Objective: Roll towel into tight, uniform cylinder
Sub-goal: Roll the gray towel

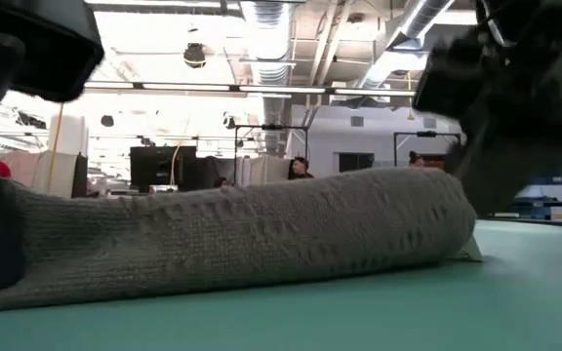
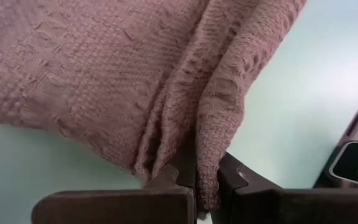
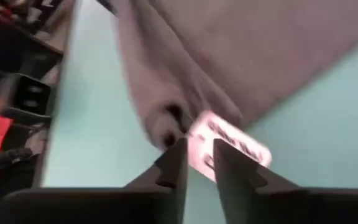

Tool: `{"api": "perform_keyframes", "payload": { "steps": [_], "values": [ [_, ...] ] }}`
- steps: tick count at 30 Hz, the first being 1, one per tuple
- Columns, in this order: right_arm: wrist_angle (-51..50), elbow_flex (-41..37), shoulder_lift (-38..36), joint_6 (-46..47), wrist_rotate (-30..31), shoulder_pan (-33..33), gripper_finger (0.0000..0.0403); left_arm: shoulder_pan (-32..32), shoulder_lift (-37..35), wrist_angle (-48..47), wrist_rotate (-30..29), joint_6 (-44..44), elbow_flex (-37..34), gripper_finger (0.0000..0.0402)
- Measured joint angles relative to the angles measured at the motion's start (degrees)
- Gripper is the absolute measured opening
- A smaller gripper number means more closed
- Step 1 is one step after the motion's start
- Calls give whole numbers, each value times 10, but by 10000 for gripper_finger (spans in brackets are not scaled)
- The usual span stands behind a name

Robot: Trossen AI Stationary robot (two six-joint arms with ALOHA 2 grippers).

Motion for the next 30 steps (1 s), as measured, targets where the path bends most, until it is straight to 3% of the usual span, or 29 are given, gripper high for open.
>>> {"api": "perform_keyframes", "payload": {
  "steps": [6,9,12,15,19,30],
  "values": [
    [-55,-1,-79,-99,-5,14,176,16,-25,64,26,4,-44,0],
    [-54,-1,-118,-160,37,54,195,22,-28,64,42,3,-45,0],
    [-38,-1,-130,-279,114,114,203,24,-28,67,49,-4,-45,0],
    [15,-2,-100,-404,146,163,204,24,-28,71,53,-14,-45,0],
    [76,8,-30,-494,185,187,204,24,-28,77,55,-31,-46,0],
    [47,83,95,-550,218,163,205,27,-28,90,66,-45,-46,0]
  ]
}}
